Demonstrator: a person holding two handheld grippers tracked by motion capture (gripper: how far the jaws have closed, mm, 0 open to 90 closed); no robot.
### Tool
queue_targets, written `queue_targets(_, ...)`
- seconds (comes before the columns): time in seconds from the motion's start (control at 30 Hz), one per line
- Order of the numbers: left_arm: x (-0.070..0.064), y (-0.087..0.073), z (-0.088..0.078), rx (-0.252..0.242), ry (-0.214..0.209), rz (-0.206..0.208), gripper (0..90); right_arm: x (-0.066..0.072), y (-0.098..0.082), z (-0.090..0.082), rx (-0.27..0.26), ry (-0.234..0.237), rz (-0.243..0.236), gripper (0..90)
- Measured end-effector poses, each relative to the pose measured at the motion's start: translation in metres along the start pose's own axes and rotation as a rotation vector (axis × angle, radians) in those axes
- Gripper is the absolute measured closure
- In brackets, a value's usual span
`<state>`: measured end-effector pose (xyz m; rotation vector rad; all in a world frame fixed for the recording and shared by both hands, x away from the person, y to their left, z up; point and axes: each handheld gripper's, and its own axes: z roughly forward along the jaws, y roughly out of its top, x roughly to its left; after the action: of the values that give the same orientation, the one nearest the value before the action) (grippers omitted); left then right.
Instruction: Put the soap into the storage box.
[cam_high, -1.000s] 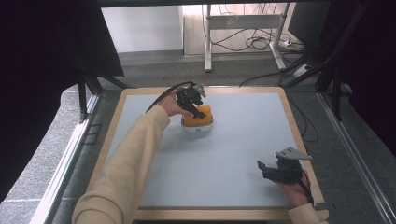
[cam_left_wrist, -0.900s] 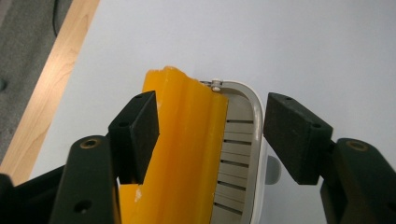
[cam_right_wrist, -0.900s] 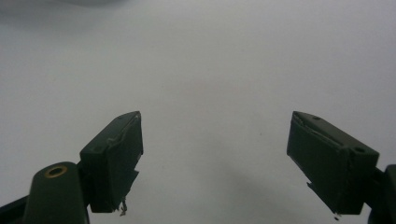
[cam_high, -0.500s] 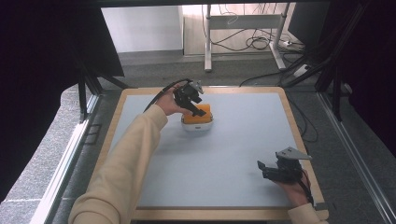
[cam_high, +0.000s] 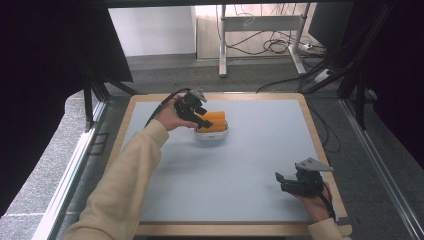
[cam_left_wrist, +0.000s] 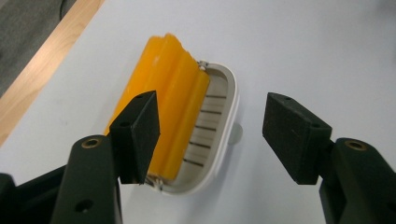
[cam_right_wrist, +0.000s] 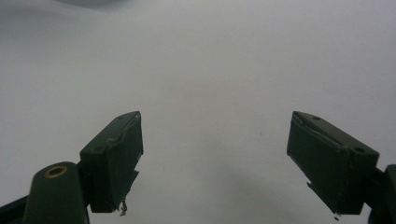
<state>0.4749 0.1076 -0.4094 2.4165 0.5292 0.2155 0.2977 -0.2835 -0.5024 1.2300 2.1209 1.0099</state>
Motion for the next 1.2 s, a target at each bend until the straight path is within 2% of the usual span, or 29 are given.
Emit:
queue_targets(0.07,-0.005,-0.005,-0.005,0.010,0.013,-0.022,36.4,0.000,0.000,0.000,0.001,0.001,0.002,18.6)
queue_targets(0.17,-0.012,-0.017,-0.009,-0.005,0.019,-0.051,37.2,0.001,0.000,0.000,0.000,-0.002,-0.001,18.6)
queue_targets(0.4,-0.037,-0.050,-0.016,-0.020,0.045,-0.065,37.1,0.002,0.000,-0.001,0.002,-0.002,-0.001,18.6)
queue_targets(0.47,-0.049,-0.063,-0.019,-0.021,0.064,-0.075,37.2,0.003,0.000,-0.001,0.002,-0.003,-0.004,18.6)
queue_targets(0.5,-0.049,-0.063,-0.019,-0.021,0.064,-0.075,37.1,0.003,0.000,-0.001,0.002,-0.003,-0.004,18.6)
queue_targets(0.53,-0.057,-0.072,-0.023,-0.037,0.077,-0.094,37.1,0.003,0.000,0.000,0.004,-0.003,-0.006,18.6)
queue_targets(0.57,-0.057,-0.072,-0.023,-0.037,0.077,-0.094,36.8,0.003,0.000,0.000,0.006,-0.001,-0.007,18.6)
queue_targets(0.8,-0.087,-0.111,-0.037,-0.091,0.115,-0.151,36.4,0.004,0.000,0.000,0.007,-0.004,-0.007,18.6)
queue_targets(0.9,-0.096,-0.124,-0.040,-0.082,0.138,-0.154,36.0,0.004,0.000,0.001,0.008,-0.003,-0.009,18.6)
queue_targets(1.07,-0.109,-0.139,-0.042,-0.093,0.153,-0.166,34.8,0.006,0.000,0.002,0.011,-0.004,-0.014,18.6)
queue_targets(1.13,-0.111,-0.142,-0.042,-0.106,0.152,-0.175,34.6,0.007,0.000,0.002,0.010,-0.005,-0.014,18.6)
queue_targets(1.2,-0.111,-0.143,-0.041,-0.098,0.151,-0.176,34.0,0.007,0.000,0.002,0.012,-0.005,-0.014,18.6)
